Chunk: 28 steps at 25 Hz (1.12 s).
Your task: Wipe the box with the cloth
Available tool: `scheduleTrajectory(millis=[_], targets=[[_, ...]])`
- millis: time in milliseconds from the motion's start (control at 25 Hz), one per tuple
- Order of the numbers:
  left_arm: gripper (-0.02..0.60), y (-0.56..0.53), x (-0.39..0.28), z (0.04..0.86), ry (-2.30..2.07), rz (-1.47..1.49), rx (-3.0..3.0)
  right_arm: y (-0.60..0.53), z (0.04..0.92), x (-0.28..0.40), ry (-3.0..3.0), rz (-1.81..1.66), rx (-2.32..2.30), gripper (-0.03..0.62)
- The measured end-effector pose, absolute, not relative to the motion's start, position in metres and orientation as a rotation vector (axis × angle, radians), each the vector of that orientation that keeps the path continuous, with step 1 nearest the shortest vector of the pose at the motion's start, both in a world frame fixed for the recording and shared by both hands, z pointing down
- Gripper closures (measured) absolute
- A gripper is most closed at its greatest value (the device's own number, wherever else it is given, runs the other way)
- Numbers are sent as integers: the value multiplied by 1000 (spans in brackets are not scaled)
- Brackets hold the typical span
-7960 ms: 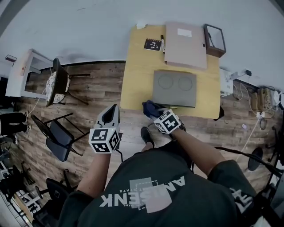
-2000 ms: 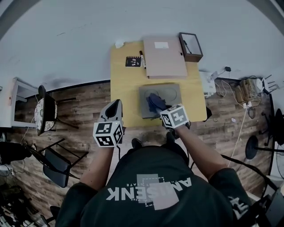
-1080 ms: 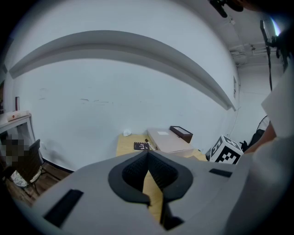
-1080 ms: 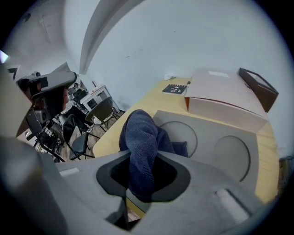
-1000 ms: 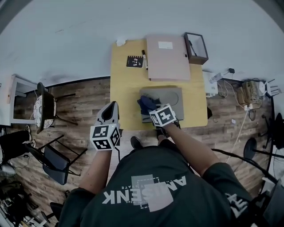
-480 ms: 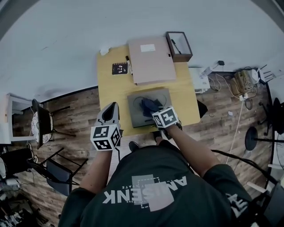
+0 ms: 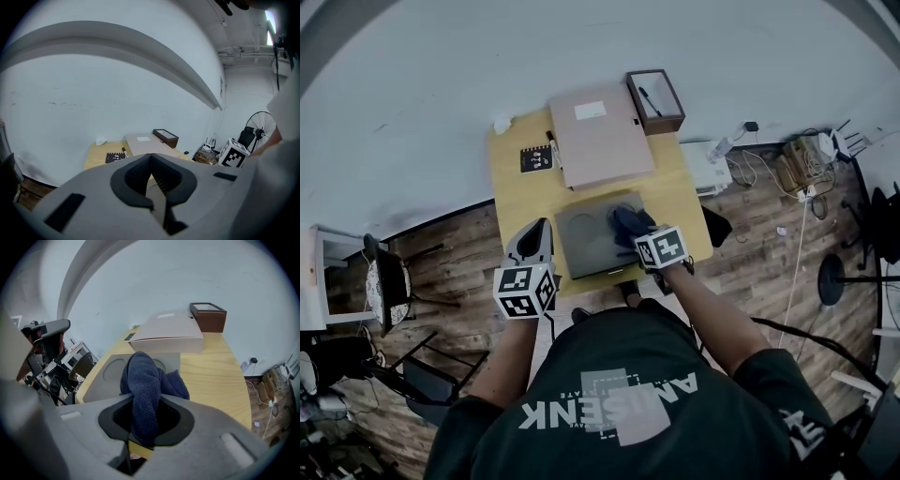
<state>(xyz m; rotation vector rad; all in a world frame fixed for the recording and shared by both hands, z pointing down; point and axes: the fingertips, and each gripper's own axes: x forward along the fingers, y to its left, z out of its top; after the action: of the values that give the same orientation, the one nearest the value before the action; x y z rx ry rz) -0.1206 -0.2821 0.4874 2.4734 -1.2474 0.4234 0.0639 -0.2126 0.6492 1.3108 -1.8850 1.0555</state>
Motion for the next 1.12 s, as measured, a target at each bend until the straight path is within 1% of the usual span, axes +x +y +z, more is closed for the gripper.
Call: scheduleTrajectory(millis=[320, 560, 680, 840, 1120], targets=[[580, -289, -107, 485, -1211, 417, 2498, -208, 650, 95, -1828, 1050, 1379, 517], [580, -288, -110, 484, -1218, 413, 2493, -201, 649, 130, -1759, 1029, 1443, 517], [580, -288, -115, 484, -1233, 408, 2483, -207, 633, 132, -1799, 1011, 1456, 517], [580, -287, -130, 483, -1279, 400, 2456, -226, 606, 101, -1903, 964, 1391, 517], [580, -277, -174, 480, -1425, 375, 2361, -263, 581, -1, -2108, 890, 1148, 517]])
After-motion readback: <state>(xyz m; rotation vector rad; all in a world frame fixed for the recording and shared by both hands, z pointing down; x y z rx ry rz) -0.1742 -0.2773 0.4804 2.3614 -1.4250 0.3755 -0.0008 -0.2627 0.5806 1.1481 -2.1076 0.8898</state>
